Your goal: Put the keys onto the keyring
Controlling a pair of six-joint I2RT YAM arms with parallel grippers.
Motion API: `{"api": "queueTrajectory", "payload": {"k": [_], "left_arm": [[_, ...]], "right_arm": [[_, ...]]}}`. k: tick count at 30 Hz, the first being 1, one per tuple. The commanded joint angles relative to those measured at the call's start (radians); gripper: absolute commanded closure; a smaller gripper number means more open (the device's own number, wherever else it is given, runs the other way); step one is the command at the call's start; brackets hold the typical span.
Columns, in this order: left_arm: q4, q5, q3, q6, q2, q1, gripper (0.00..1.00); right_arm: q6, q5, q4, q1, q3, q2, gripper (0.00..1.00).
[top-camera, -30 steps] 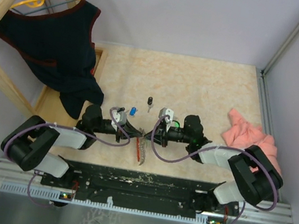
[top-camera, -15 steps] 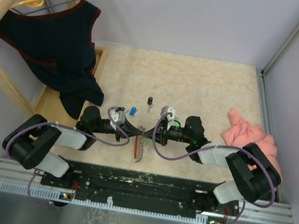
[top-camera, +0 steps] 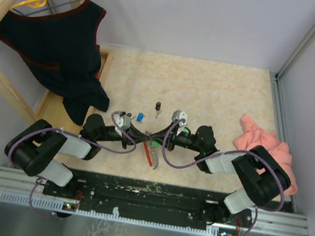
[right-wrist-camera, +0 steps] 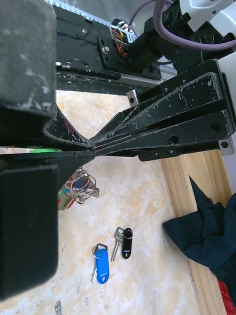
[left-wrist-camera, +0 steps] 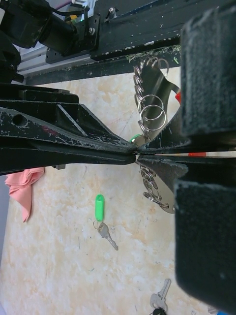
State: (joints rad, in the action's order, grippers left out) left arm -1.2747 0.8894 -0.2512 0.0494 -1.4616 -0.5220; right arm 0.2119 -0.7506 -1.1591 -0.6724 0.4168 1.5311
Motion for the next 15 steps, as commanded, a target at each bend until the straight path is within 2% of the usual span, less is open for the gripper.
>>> {"api": "queueTrajectory", "payload": {"k": [1,12,15], "left_arm": [[-0.072,-0.009,0.012,0.038,-0.002,-0.011,0.98],[-0.045,-0.066,0.025,0.031,0.024,-0.011,0.98],[0.007,-0.104,0.027,0.0,0.048,-0.009,0.98]], "right_arm": [[0.011,0.01,-0.132,-0.015,0.027,0.011,1.0],[-0.071,0.031,0.049,-0.003,0.007,-0.061,1.0],[-0.076,0.058,0.156,0.01,-0.009,-0.127,1.0]]}}
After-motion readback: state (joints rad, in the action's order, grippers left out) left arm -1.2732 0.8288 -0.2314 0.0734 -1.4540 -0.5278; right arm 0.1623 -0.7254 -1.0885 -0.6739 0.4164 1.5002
